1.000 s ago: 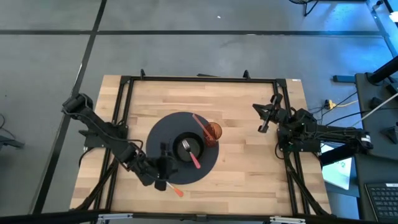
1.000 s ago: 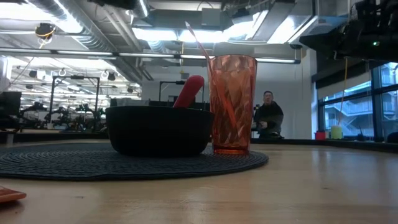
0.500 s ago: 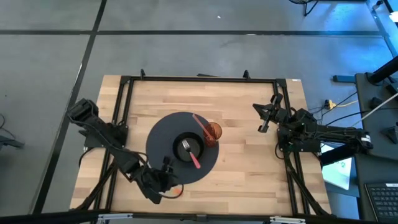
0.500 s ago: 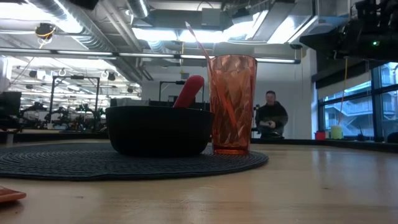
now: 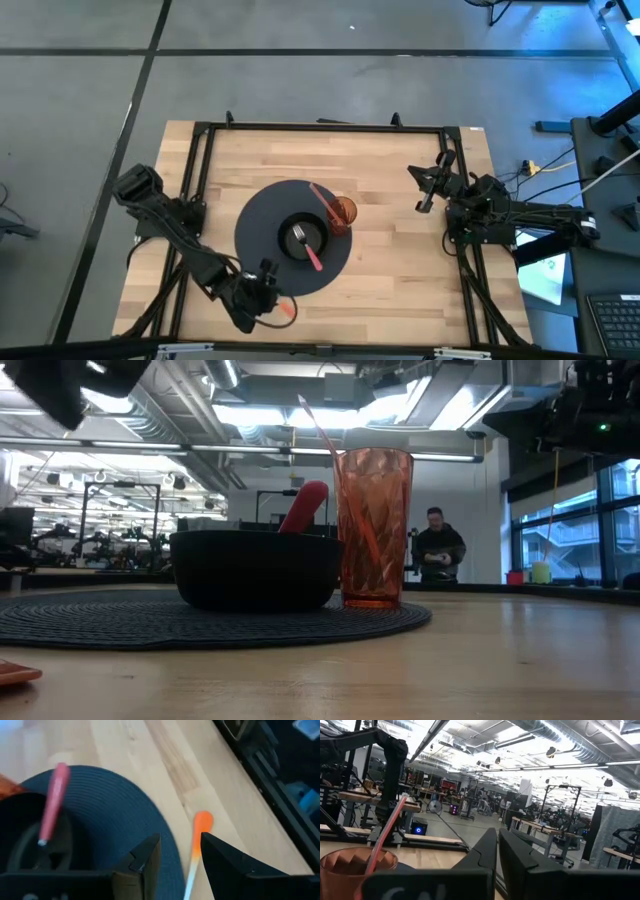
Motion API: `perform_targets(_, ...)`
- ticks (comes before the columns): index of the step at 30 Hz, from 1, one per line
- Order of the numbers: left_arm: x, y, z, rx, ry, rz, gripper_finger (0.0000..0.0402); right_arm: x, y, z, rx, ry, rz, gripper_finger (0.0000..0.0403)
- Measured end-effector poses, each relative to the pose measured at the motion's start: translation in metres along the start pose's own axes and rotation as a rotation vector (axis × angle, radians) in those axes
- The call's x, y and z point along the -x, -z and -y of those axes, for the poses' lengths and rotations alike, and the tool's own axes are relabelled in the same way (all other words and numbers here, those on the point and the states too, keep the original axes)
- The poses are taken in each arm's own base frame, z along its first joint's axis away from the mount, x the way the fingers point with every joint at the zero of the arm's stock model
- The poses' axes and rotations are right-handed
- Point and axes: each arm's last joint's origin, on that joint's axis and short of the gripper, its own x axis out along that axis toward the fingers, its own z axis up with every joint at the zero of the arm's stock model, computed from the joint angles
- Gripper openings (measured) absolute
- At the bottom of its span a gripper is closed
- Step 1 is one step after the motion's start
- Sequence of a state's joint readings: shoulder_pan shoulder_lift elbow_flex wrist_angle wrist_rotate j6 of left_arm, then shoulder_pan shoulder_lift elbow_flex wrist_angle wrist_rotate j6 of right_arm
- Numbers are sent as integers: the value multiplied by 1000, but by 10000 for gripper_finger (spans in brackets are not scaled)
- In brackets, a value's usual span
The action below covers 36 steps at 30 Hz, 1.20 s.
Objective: Pick & Place Utensil
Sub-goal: Put the orange spoon into the black bowl
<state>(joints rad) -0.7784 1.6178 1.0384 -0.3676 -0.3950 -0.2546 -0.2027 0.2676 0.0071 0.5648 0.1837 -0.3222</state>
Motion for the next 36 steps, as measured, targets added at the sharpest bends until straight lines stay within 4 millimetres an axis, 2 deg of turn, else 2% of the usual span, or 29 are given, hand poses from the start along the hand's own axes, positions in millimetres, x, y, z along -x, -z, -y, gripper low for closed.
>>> perform_targets(6,-19,-13,13,-117,68,-58,134,0,1,0,-1,-3,-9,21)
perform_targets(9,-32,-16,14,-148,80,-122,134,0,1,0,-13,-3,-8,21)
perform_targets(12,-41,-15,10,-129,117,-196,134,0,1,0,-48,-3,-9,21)
perform_targets(15,-47,-5,7,-108,157,-306,134,0,1,0,-53,-3,-9,21)
perform_targets(26,-52,1,5,-166,145,-362,134,0,2,-1,-53,-5,-16,21)
perform_targets(31,-55,10,0,-176,137,-400,134,0,2,-1,-61,-5,-17,21)
perform_targets(36,-58,10,-5,-179,145,-399,134,0,2,-1,-66,-7,-24,21)
